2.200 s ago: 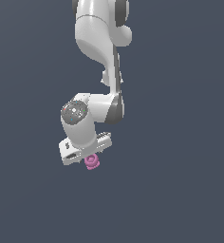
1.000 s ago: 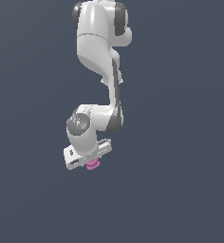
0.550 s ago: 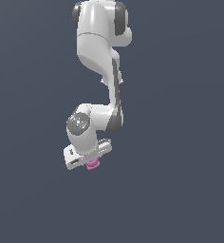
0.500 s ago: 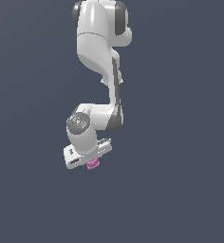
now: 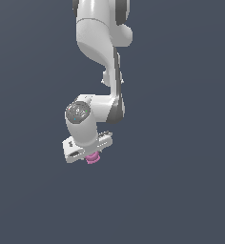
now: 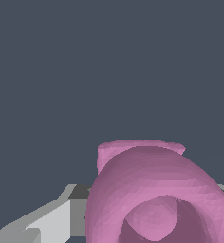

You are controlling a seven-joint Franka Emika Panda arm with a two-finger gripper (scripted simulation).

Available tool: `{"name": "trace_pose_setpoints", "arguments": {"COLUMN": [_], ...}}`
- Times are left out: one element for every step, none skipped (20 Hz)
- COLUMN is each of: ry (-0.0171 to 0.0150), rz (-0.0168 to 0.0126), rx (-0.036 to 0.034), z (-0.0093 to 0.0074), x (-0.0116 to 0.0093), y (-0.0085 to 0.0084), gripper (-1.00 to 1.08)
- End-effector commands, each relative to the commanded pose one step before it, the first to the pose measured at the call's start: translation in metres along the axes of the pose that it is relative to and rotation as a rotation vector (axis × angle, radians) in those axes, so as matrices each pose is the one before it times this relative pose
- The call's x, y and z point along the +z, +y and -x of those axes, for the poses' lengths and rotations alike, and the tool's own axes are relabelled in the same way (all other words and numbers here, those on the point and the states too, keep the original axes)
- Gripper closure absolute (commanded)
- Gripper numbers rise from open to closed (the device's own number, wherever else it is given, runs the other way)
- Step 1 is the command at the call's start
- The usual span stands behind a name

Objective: Pick up the object and move it to a goal position.

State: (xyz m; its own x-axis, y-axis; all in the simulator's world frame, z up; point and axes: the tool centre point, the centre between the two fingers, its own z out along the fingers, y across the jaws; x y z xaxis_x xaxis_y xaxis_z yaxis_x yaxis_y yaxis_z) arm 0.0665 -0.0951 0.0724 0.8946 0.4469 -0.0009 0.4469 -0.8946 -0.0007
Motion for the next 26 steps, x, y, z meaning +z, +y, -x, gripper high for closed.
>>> {"name": "trace_pose_setpoints", "arguments": {"ry": [0.00091, 0.0, 0.0, 0.0, -0.00042, 0.0, 0.0, 0.0, 0.0, 0.0, 0.0, 0.0, 0.0, 0.0, 0.0, 0.0, 0.0, 0.0, 0.0, 0.0, 0.0, 0.0, 0.0, 0.0, 0.0, 0.0], "rz": [0.0007, 0.0, 0.0, 0.0, 0.00025, 0.0, 0.0, 0.0, 0.0, 0.0, 0.0, 0.0, 0.0, 0.0, 0.0, 0.0, 0.0, 0.0, 0.0, 0.0, 0.0, 0.0, 0.0, 0.0, 0.0, 0.0], "rx": [0.00005, 0.0, 0.0, 0.0, -0.00001, 0.0, 0.0, 0.0, 0.0, 0.0, 0.0, 0.0, 0.0, 0.0, 0.0, 0.0, 0.0, 0.0, 0.0, 0.0, 0.0, 0.0, 0.0, 0.0, 0.0, 0.0], "z": [0.00614, 0.00295, 0.00316, 0.00337, 0.00352, 0.0037, 0.00373, 0.00375, 0.00378, 0.00381, 0.00383, 0.00386, 0.00389, 0.00391, 0.00394, 0.00397, 0.004, 0.00404, 0.00407, 0.00411, 0.00415, 0.0042, 0.00425, 0.00431, 0.00438, 0.00445], "x": [-0.01416, -0.00639, -0.00684, -0.0073, -0.00763, -0.00805, -0.00812, -0.0082, -0.00828, -0.00835, -0.00843, -0.00851, -0.00859, -0.00868, -0.00877, -0.00886, -0.00896, -0.00907, -0.00918, -0.0093, -0.00944, -0.00958, -0.00974, -0.00992, -0.01012, -0.01034], "y": [-0.00352, -0.00172, -0.00184, -0.00196, -0.00212, -0.00215, -0.00217, -0.00219, -0.0022, -0.00222, -0.00223, -0.00225, -0.00227, -0.00229, -0.00231, -0.00233, -0.00235, -0.00237, -0.00239, -0.00242, -0.00245, -0.00248, -0.00251, -0.00255, -0.00259, -0.00263], "gripper": [1.08, 1.08, 1.08, 1.08, 1.08, 1.08, 1.08, 1.08, 1.08, 1.08, 1.08, 1.08, 1.08, 1.08, 1.08, 1.08, 1.08, 1.08, 1.08, 1.08, 1.08, 1.08, 1.08, 1.08, 1.08, 1.08]}}
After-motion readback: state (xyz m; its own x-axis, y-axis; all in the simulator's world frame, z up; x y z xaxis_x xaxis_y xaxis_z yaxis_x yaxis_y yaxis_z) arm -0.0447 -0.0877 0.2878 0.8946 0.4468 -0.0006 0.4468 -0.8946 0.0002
